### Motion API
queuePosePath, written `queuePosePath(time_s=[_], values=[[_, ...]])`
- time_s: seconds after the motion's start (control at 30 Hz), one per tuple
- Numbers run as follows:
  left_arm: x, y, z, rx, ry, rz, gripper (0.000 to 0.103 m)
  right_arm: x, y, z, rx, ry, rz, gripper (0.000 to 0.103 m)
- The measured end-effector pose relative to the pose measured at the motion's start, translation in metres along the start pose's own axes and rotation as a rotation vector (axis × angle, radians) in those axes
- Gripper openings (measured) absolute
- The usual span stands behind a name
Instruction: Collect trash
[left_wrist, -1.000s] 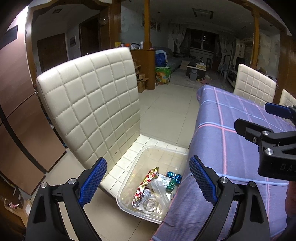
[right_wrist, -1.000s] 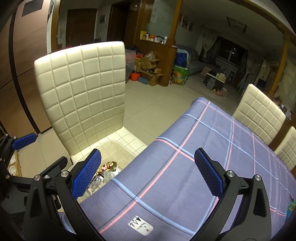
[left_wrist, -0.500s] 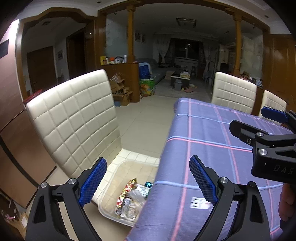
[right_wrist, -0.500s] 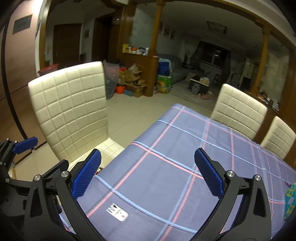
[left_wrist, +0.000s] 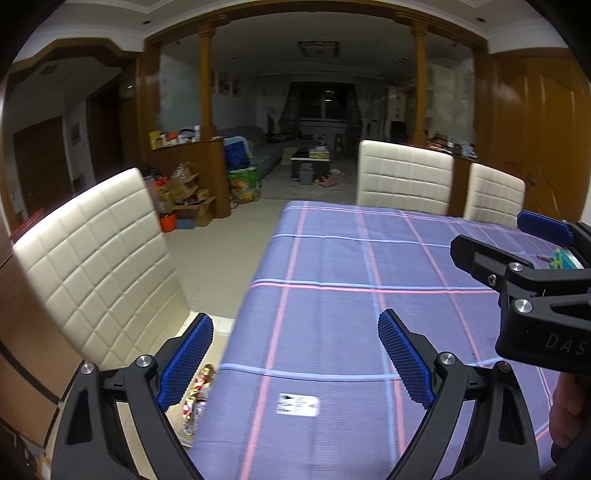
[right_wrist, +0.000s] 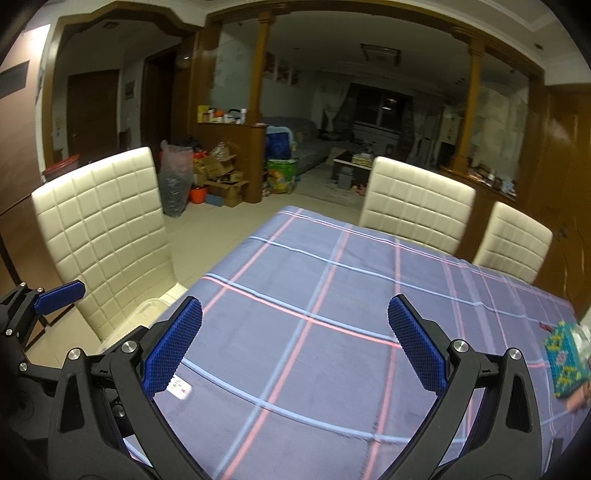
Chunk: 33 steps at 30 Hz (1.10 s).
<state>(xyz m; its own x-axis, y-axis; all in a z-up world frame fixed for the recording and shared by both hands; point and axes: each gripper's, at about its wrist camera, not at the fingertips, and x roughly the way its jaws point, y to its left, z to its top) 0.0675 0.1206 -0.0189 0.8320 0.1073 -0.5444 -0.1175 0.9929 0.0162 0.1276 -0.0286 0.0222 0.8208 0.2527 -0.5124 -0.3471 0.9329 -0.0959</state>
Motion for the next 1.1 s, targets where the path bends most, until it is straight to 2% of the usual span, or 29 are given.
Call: queuePosePath(time_s=[0.23,0.5,0.8,1.1], values=[[-0.008,-0.038,-0.002,0.044,-0.007,-0.053,0.089,-0.019,-0.039,-0.021,0.074,0.014,-0.061,0.099],[-0.023,-0.063,-0.012,0.061,0.005,-0.072,0.089,-0.038,-0.080,-0.054,0.229,0.093,-0.077,0.099],[-0.031,-0.069,-0.015,-0.008,0.012,-0.088,0.089,-0.059,-0.096,-0.072,0.309,0.114,-0.124,0.099],[-0.039,-0.071,-0.019,-0.001,0.011,-0.079,0.089,-0.066,-0.099,-0.076,0.356,0.129,-0.150,0.099]])
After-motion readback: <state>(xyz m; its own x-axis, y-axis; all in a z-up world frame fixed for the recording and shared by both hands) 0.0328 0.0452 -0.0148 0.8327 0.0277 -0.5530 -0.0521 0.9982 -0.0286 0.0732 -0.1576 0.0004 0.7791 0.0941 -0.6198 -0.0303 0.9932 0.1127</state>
